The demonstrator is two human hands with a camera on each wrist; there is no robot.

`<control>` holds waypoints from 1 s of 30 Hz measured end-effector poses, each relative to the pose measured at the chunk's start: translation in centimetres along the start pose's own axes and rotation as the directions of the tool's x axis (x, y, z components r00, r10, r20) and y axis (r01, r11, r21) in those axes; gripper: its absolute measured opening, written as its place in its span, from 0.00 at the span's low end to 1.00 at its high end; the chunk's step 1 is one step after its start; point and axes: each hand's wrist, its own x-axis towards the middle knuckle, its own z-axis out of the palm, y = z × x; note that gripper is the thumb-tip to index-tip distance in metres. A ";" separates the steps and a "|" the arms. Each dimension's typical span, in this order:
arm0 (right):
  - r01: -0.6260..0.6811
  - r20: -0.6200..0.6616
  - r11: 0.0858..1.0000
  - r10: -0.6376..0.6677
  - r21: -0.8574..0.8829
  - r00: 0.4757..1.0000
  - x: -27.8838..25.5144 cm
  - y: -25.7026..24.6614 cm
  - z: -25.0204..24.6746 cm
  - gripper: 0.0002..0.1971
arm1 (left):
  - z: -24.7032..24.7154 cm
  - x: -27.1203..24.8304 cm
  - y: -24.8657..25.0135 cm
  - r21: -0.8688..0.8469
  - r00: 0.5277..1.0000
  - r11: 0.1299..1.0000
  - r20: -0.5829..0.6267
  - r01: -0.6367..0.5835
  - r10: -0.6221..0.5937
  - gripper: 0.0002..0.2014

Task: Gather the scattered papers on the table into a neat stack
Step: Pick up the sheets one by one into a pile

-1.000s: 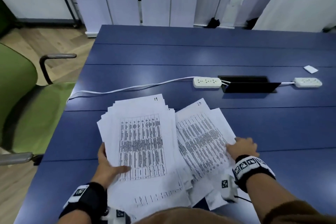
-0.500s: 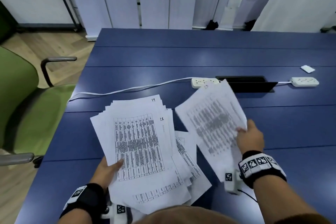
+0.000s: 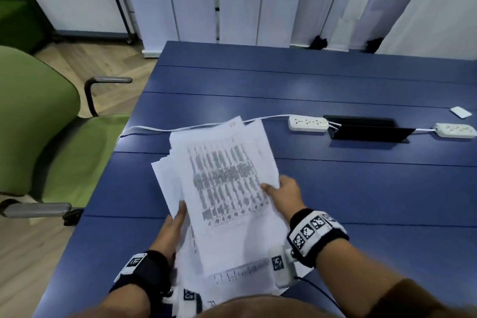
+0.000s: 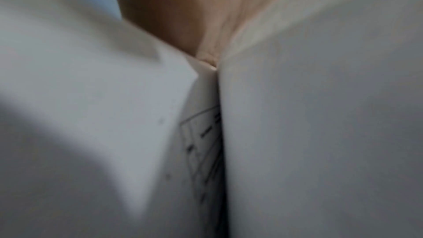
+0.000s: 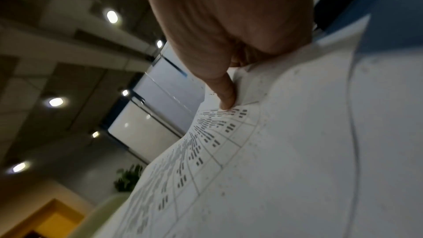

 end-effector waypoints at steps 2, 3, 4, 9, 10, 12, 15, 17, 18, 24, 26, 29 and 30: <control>-0.022 0.084 0.990 0.033 -0.138 0.996 -0.3 1.2 2.1 0.12 | -0.3 0.4 0.2 0.008 0.997 0.998 0.051 0.064 -0.064 0.50; -0.022 0.135 0.973 0.054 -0.230 0.989 -0.4 1.7 2.8 0.13 | -0.3 0.4 0.4 -0.030 0.991 0.996 0.102 0.089 -0.086 0.50; -0.014 0.185 0.951 0.075 -0.309 0.980 -0.7 1.9 3.3 0.15 | -0.5 0.8 0.1 -0.068 0.986 0.991 0.133 0.113 -0.103 0.48; 0.005 0.244 0.886 0.122 -0.463 0.962 -0.9 2.1 3.5 0.25 | 0.0 0.6 0.6 -0.256 0.976 0.956 0.197 0.141 -0.091 0.46; 0.001 0.236 0.883 0.124 -0.469 0.964 -0.9 2.1 3.5 0.25 | -0.2 0.6 0.8 -0.252 0.972 0.955 0.207 0.160 -0.108 0.42; -0.007 0.242 0.878 0.140 -0.479 0.960 -0.7 2.1 3.5 0.24 | -0.2 0.9 0.7 -0.135 0.974 0.980 0.191 0.149 -0.121 0.26; -0.007 0.243 0.902 0.124 -0.431 0.962 0.0 2.4 3.5 0.15 | -0.4 2.4 -0.5 0.123 0.999 0.992 0.014 0.040 -0.042 0.25; -0.001 0.176 0.934 0.068 -0.358 0.982 0.8 2.6 3.0 0.23 | -0.6 2.9 -1.2 0.103 0.996 0.993 -0.072 0.059 -0.051 0.28; 0.043 0.123 0.931 0.002 -0.362 0.992 1.3 2.4 2.5 0.19 | -0.7 2.9 -1.3 0.075 0.994 0.995 -0.095 0.060 -0.053 0.28; 0.100 0.177 0.623 0.063 -0.776 0.982 3.8 3.6 -1.2 0.33 | -2.4 1.5 0.4 0.001 0.990 1.000 -0.141 -0.019 0.019 0.22; 0.117 0.188 0.577 0.064 -0.808 0.980 3.8 4.1 -1.4 0.30 | -3.1 0.8 1.3 -0.009 0.987 1.000 -0.161 -0.013 0.011 0.21; 0.013 0.141 0.681 0.133 -0.732 0.981 3.8 5.0 -2.1 0.16 | -4.6 0.1 2.3 -0.034 0.978 0.999 -0.210 -0.012 0.005 0.19; -0.042 0.095 0.715 0.151 -0.698 0.984 3.7 5.4 -2.5 0.13 | -5.0 -0.2 2.8 -0.036 0.976 0.999 -0.220 -0.011 0.003 0.18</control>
